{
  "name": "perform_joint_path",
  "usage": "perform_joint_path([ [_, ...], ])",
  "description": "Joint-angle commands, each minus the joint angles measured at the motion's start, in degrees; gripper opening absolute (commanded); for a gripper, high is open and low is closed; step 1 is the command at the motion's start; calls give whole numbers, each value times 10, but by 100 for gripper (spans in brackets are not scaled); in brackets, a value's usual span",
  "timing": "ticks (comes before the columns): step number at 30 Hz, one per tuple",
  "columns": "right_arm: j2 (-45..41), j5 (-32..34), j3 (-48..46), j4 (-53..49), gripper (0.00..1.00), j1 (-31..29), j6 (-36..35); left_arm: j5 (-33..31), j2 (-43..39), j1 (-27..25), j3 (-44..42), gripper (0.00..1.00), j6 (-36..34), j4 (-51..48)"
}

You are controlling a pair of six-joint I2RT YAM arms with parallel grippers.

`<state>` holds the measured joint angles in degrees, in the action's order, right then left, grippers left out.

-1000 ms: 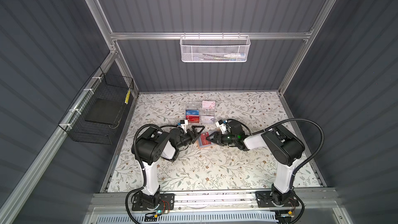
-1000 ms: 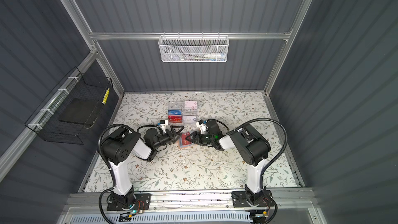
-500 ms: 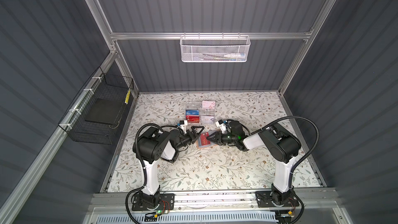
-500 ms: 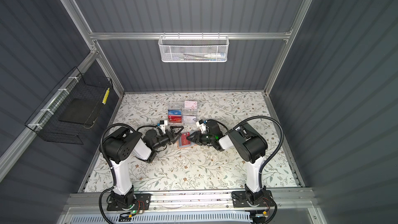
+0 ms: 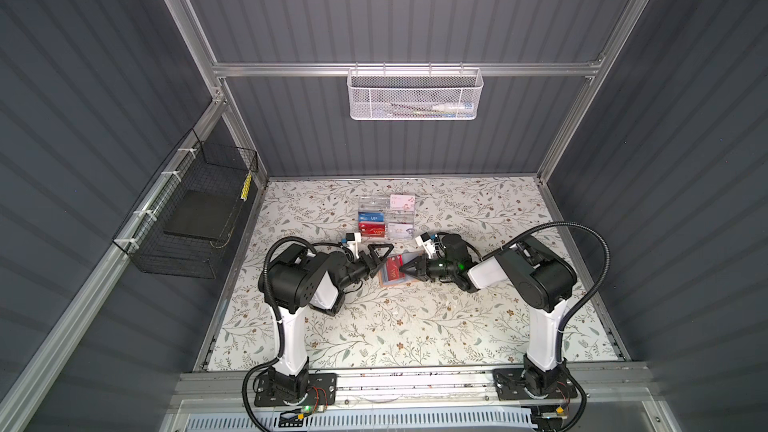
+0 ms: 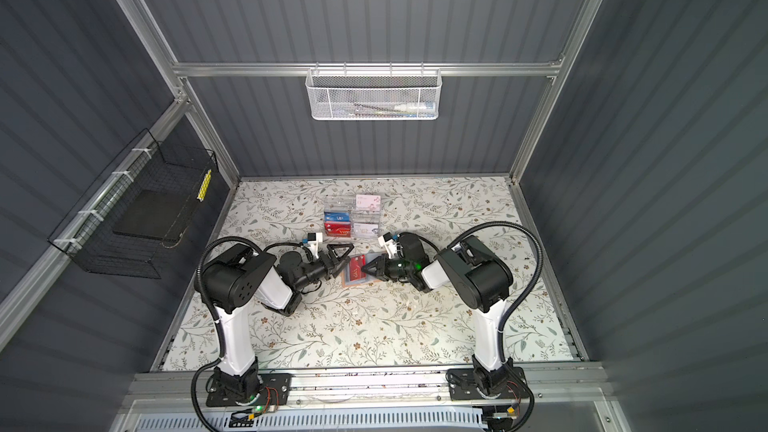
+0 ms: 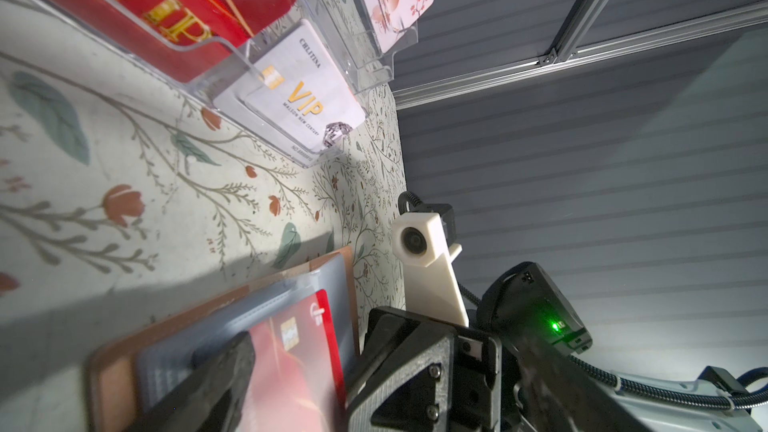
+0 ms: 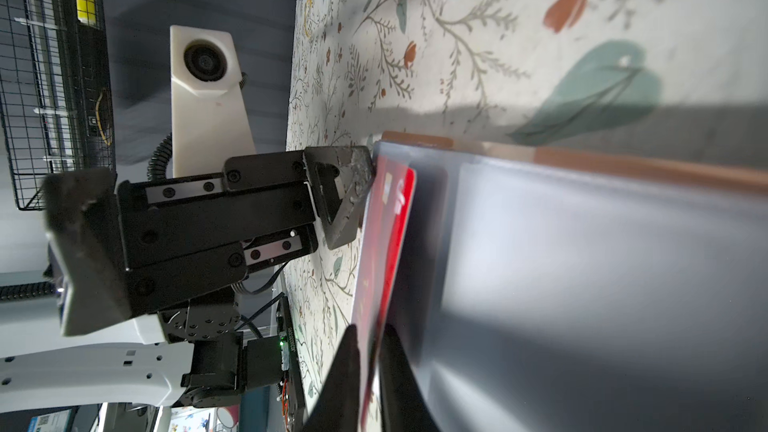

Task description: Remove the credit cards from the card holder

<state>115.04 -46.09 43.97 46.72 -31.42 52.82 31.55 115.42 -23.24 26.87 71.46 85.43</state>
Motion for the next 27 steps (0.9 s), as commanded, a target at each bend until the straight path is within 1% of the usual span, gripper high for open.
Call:
perform_joint_path([
  [1,4,-16,12,16,7,-3,-1,-2,43,1,-32,100,7,-143],
  [4,0,-16,11,14,0,-2,-3,-1,45,2,-33,100,8,-139],
  [19,-26,-17,-6,9,0,23,-3,1,46,5,-39,100,12,-129],
  [25,-36,-12,-9,-10,0,33,-12,1,40,5,-39,100,11,-132],
  [27,-45,-6,-9,-30,0,37,-23,1,41,5,-39,100,11,-131],
])
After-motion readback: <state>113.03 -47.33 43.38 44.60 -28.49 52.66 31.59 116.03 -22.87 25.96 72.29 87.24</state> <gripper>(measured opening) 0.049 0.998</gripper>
